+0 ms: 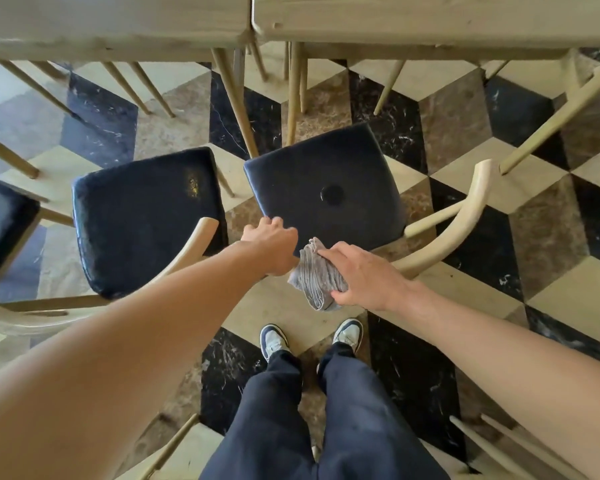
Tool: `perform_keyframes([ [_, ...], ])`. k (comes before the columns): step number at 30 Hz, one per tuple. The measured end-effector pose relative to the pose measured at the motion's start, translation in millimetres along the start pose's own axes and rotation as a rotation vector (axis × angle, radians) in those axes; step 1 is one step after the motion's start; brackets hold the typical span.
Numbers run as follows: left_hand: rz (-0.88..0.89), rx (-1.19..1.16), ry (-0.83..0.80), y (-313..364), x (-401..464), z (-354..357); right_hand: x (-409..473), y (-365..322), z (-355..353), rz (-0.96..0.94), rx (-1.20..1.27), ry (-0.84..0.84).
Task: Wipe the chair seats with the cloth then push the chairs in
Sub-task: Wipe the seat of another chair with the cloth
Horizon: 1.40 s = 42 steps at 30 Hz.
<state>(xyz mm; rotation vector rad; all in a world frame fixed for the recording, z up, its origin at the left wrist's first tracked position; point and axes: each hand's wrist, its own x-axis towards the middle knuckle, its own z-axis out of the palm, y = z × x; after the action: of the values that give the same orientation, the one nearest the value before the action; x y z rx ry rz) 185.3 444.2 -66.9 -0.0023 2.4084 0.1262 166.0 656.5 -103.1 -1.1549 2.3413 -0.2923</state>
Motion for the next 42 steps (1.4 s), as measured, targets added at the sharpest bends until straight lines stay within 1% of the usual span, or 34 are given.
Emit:
perform_keyframes([
  [2,0.054,0.051,-0.072,12,0,-3,0,-6,1,0.000,-0.057,0.006],
  [3,0.061,0.064,-0.081,14,0,-4,3,-12,2,0.004,-0.099,0.018],
  [5,0.040,0.053,-0.071,15,-1,-5,14,-28,7,0.036,-0.136,0.034],
  [7,0.000,0.043,-0.046,13,-2,-7,29,-41,10,0.096,-0.118,0.024],
  [10,-0.017,0.080,-0.008,15,1,-8,43,-45,13,0.135,-0.097,0.013],
  [12,0.005,0.130,-0.015,15,3,-8,40,-37,13,0.120,-0.096,0.033],
  [16,0.111,0.249,-0.021,13,1,-8,15,-6,14,0.036,-0.137,0.071],
  [20,0.169,0.356,-0.046,16,-2,-11,-16,45,-1,-0.050,-0.178,-0.006],
  [22,0.153,0.385,-0.093,21,2,-14,-28,70,-17,-0.060,-0.158,-0.065],
  [24,0.159,0.411,-0.149,31,7,-17,-33,81,-25,-0.069,-0.138,-0.090],
  [26,0.185,0.388,-0.209,43,10,-16,-29,74,-24,-0.103,-0.143,-0.086],
  [27,0.213,0.363,-0.213,52,12,-12,-27,69,-20,-0.118,-0.160,-0.071],
  [29,0.292,0.348,-0.159,73,15,-2,-27,60,-13,-0.126,-0.183,-0.011],
  [30,0.323,0.344,-0.094,82,16,3,-26,57,-10,-0.117,-0.168,0.030],
  [32,0.327,0.299,0.026,92,17,11,-26,50,-3,-0.092,-0.128,0.089],
  [33,0.312,0.277,0.048,93,17,13,-25,46,-1,-0.082,-0.125,0.099],
  [37,0.272,0.254,0.038,91,20,16,-29,53,-1,-0.114,-0.128,0.090],
  [42,0.237,0.236,0.009,93,22,15,-52,101,-24,-0.129,-0.315,-0.041],
])
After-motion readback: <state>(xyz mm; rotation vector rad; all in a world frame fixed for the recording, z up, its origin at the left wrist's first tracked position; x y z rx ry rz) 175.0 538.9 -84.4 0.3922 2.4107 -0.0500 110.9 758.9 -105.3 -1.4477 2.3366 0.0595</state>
